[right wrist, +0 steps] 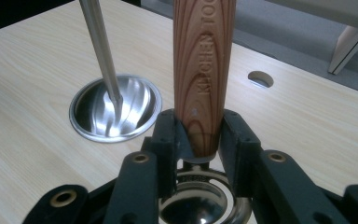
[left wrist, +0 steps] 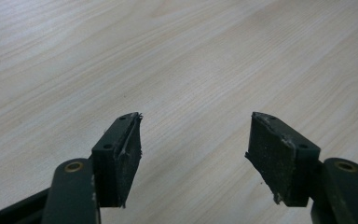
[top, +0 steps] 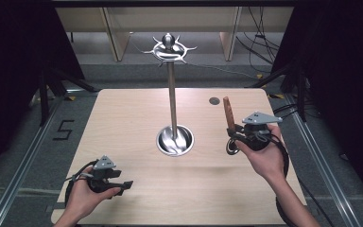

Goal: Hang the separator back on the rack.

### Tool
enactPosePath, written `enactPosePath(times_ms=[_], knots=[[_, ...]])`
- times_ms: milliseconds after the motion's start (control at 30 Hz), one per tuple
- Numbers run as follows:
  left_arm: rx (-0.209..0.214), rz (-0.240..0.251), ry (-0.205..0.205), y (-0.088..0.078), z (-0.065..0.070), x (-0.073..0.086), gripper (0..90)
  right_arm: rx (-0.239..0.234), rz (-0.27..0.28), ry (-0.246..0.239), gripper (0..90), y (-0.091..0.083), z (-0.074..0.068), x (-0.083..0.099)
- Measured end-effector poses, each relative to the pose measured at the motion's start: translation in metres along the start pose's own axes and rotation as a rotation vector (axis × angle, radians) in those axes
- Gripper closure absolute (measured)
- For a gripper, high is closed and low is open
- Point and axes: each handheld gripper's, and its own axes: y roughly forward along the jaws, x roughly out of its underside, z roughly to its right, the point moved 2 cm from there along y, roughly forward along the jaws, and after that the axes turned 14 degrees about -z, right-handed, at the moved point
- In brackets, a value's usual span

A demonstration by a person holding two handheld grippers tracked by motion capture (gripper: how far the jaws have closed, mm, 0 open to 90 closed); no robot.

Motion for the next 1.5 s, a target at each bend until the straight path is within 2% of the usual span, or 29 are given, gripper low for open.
enactPosePath(times_ms=[33,100,133,200,267,300,333,367,433,467,533,733,767,833,867,900,1000,1033,1233,1300,1400,1433,1467,1500], knots=[[0.000,0.000,0.000,0.000,0.000,0.000,34.1,0.008,0.007,-0.018,69.9,0.000,0.001,-0.001],[0.000,0.000,0.000,0.000,0.000,0.000,34.1,0.002,0.006,-0.022,69.9,0.000,0.000,-0.002],[0.002,-0.001,0.001,0.000,0.000,0.000,34.1,0.005,0.026,0.005,69.9,0.000,-0.003,-0.004],[0.002,0.005,0.001,0.000,0.000,0.000,34.1,0.008,0.016,-0.046,69.9,-0.001,0.000,-0.006],[0.011,0.006,0.001,-0.001,0.001,0.000,34.1,0.003,0.019,-0.034,69.9,-0.002,-0.002,-0.007],[-0.009,0.008,0.000,-0.001,-0.001,0.000,34.1,0.010,0.029,-0.054,69.9,-0.002,-0.001,-0.008],[-0.010,0.004,0.001,-0.001,-0.001,0.000,34.1,0.009,0.036,-0.033,69.9,-0.002,-0.003,-0.008],[-0.011,0.004,0.001,-0.001,-0.001,0.000,34.1,0.017,0.041,-0.052,69.9,-0.002,-0.001,-0.009],[-0.010,0.005,0.000,-0.001,-0.001,0.000,34.1,0.013,0.048,-0.031,69.9,-0.002,-0.004,-0.010],[-0.010,0.005,0.000,-0.001,-0.001,0.000,34.1,0.010,0.038,-0.052,69.9,-0.003,-0.002,-0.011],[-0.010,0.005,0.000,-0.001,-0.001,0.000,34.1,0.014,0.051,-0.034,69.9,-0.002,-0.005,-0.012],[0.001,0.007,0.001,-0.001,0.000,0.000,34.1,0.004,0.043,-0.036,69.9,-0.004,-0.008,-0.016],[0.000,0.008,0.000,-0.001,0.000,0.000,34.0,0.008,0.047,-0.050,69.9,-0.004,-0.007,-0.016],[0.000,0.008,0.000,-0.001,-0.001,0.000,34.0,0.002,0.046,-0.037,69.9,-0.005,-0.009,-0.018],[0.000,0.008,0.000,-0.001,-0.001,0.000,34.0,0.007,0.055,-0.068,69.9,-0.005,-0.007,-0.019],[0.000,0.008,0.000,-0.001,-0.001,0.000,34.0,-0.001,0.054,-0.047,69.9,-0.005,-0.009,-0.020],[0.001,0.008,0.000,-0.001,0.000,0.000,34.0,-0.005,0.057,-0.039,69.9,-0.006,-0.012,-0.022],[0.000,0.008,0.001,-0.001,-0.001,0.000,34.0,0.000,0.062,-0.055,69.9,-0.006,-0.010,-0.023],[0.000,0.012,0.002,-0.002,-0.001,0.000,34.1,-0.001,0.081,-0.040,69.9,-0.006,-0.014,-0.026],[0.000,0.013,0.000,-0.002,-0.001,0.000,34.1,-0.004,0.070,-0.061,69.9,-0.007,-0.012,-0.027],[0.000,0.012,0.001,-0.002,-0.001,0.000,34.1,-0.003,0.084,-0.044,69.9,-0.008,-0.014,-0.029],[0.000,0.013,0.000,-0.002,-0.001,0.000,34.0,0.007,0.091,-0.061,69.9,-0.008,-0.013,-0.030],[0.000,0.013,0.001,-0.002,-0.001,0.000,34.0,-0.003,0.072,-0.053,69.9,-0.009,-0.014,-0.030],[0.000,0.013,0.000,-0.002,-0.001,0.000,34.0,-0.006,0.077,-0.053,69.9,-0.010,-0.014,-0.031]])
